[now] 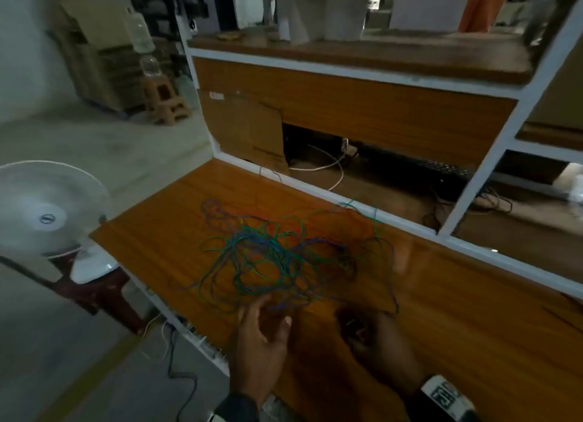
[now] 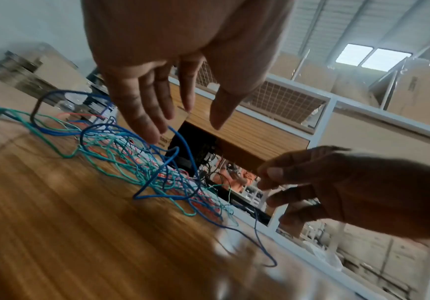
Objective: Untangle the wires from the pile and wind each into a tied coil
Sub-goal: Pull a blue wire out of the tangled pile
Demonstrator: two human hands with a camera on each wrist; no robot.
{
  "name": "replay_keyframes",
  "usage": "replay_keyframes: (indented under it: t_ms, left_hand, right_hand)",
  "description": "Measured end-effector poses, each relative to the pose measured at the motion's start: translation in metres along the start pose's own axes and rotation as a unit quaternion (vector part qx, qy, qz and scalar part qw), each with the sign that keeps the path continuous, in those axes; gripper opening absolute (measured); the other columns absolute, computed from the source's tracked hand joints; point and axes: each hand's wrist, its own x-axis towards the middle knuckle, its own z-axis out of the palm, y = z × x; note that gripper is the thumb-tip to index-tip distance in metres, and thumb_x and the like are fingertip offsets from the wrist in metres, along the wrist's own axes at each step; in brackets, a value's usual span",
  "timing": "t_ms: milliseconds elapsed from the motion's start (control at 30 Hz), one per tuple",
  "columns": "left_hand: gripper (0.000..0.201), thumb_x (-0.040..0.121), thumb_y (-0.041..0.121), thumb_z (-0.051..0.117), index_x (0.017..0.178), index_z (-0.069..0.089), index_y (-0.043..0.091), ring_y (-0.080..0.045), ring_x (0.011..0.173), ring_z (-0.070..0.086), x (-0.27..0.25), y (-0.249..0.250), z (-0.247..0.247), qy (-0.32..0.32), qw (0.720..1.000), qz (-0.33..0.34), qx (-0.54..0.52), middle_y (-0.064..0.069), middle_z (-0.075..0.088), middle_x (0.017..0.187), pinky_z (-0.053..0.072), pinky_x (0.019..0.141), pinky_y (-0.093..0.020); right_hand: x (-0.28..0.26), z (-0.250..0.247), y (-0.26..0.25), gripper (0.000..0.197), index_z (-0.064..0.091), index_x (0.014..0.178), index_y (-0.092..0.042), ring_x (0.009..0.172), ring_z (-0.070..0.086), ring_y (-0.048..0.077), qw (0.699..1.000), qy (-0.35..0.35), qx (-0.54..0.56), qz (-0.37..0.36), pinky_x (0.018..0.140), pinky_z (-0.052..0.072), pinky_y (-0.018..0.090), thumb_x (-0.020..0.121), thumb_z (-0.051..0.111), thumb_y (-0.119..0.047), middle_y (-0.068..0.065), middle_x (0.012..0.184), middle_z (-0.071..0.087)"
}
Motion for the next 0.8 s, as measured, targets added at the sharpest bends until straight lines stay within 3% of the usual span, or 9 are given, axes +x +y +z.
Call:
replay_keyframes:
  t_ms: [67,200,267,333,400,500,667,733,800]
  left_hand:
    - [0.048,0.081,0.032,0.076,0.123,0.056,0.043,-0.003,0.106,0.056,0.022,-0.009,-0.001,-0.061,0.995,0.040,0.066,0.021,0.051,0.119,0.044,0.083,-0.018]
    - [0.035,0.085,0.019,0.063,0.118,0.068,0.032,-0.012,0.104,0.067,0.057,-0.020,-0.006,-0.164,0.973,0.072,0.149,0.008,0.073,0.111,0.053,0.088,-0.026]
    - [0.036,0.085,0.019,0.055,0.115,0.068,0.032,-0.014,0.100,0.068,0.070,-0.018,-0.010,-0.158,0.969,0.115,0.154,0.008,0.074,0.108,0.056,0.085,-0.032]
    - [0.036,0.084,0.019,0.055,0.115,0.068,0.033,-0.013,0.095,0.067,0.079,-0.010,-0.013,-0.137,0.968,0.156,0.138,0.009,0.073,0.105,0.056,0.079,-0.034]
    - [0.032,0.086,0.022,0.059,0.115,0.068,0.033,-0.014,0.095,0.064,0.086,0.001,-0.019,-0.100,0.968,0.183,0.139,0.009,0.070,0.106,0.054,0.078,-0.033]
    - [0.025,0.088,0.033,0.060,0.113,0.067,0.033,-0.016,0.092,0.064,0.096,-0.001,-0.031,-0.053,0.971,0.152,0.174,0.010,0.068,0.102,0.054,0.074,-0.035]
    - [0.011,0.094,0.037,0.062,0.096,0.072,0.035,-0.012,0.074,0.062,0.113,-0.037,-0.060,-0.021,0.994,0.058,0.093,0.009,0.065,0.085,0.047,0.058,-0.029]
    - [0.008,0.092,0.042,0.065,0.094,0.072,0.039,-0.007,0.077,0.063,0.114,-0.026,-0.067,-0.011,0.997,0.063,0.039,0.015,0.067,0.085,0.045,0.059,-0.022]
    - [0.014,0.089,0.049,0.064,0.093,0.074,0.040,-0.003,0.087,0.065,0.111,0.001,-0.070,-0.002,0.993,0.116,-0.004,0.017,0.070,0.092,0.051,0.069,-0.025]
  right_hand:
    - [0.020,0.015,-0.010,0.041,0.061,0.111,-0.050,0.090,0.067,-0.006,1.000,-0.009,-0.009,0.013,0.076,0.058,0.027,0.085,0.071,-0.020,-0.028,0.109,0.066]
    - [0.047,0.043,-0.039,0.048,0.059,0.123,-0.038,0.088,0.059,-0.020,1.000,-0.023,0.004,0.003,0.066,0.042,0.003,0.087,0.078,-0.013,-0.035,0.106,0.053]
    - [0.056,0.053,-0.045,0.039,0.065,0.119,-0.031,0.089,0.055,-0.025,1.000,-0.017,-0.006,-0.009,0.066,0.039,-0.001,0.088,0.078,-0.010,-0.027,0.099,0.061]
    - [0.067,0.057,-0.044,0.028,0.076,0.110,-0.023,0.096,0.062,-0.010,0.998,0.015,-0.038,-0.041,0.065,0.038,-0.003,0.089,0.075,-0.005,-0.010,0.096,0.075]
    - [0.076,0.050,-0.038,0.030,0.079,0.105,-0.020,0.086,0.072,0.009,0.994,0.033,-0.052,-0.094,0.069,0.047,0.004,0.088,0.070,0.003,-0.003,0.098,0.079]
    - [0.087,0.016,-0.032,0.044,0.075,0.108,-0.021,0.082,0.074,0.020,0.990,0.096,-0.041,-0.097,0.065,0.060,0.039,0.084,0.069,0.015,-0.009,0.093,0.076]
    - [0.102,-0.054,-0.026,0.015,0.071,0.107,-0.024,0.076,0.069,0.013,0.975,0.219,0.026,-0.028,0.059,0.049,0.033,0.102,0.059,-0.017,-0.003,0.092,0.073]
    - [0.107,-0.067,-0.022,0.026,0.071,0.114,-0.019,0.083,0.070,0.022,0.983,0.185,-0.001,0.007,0.063,0.050,0.032,0.099,0.057,-0.034,0.003,0.097,0.074]
    - [0.103,-0.070,-0.020,0.047,0.059,0.138,-0.016,0.111,0.066,0.034,0.990,0.100,-0.087,0.054,0.082,0.054,0.042,0.096,0.065,-0.034,0.013,0.129,0.068]
